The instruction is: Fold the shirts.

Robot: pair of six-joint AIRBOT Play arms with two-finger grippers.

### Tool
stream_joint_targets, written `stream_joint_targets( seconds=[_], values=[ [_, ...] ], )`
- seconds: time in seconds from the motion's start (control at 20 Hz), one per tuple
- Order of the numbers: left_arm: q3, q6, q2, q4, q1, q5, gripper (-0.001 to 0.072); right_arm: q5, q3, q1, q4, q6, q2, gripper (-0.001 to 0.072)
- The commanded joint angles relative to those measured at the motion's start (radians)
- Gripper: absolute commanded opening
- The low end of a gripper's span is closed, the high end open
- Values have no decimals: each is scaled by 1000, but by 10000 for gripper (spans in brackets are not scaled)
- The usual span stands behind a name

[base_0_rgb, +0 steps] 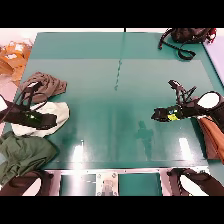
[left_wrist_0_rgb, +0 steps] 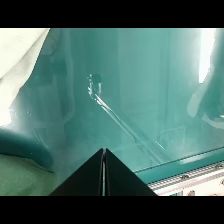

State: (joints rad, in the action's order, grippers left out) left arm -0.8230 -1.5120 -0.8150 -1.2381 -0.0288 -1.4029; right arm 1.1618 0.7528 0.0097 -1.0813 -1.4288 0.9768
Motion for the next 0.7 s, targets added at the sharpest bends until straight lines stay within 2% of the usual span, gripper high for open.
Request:
stream_joint_targets(
  seconds=[0.0,0.5,0.65],
  values=[
    [0,0,0,0,1,1,30,0,0,1,0,0,-1,17],
    [0,0,0,6,1,5,30,0,0,1,0,0,-1,18],
    [0,17,0,-54,1,197,31,-46,-1,1,0,0,-1,17]
  ],
)
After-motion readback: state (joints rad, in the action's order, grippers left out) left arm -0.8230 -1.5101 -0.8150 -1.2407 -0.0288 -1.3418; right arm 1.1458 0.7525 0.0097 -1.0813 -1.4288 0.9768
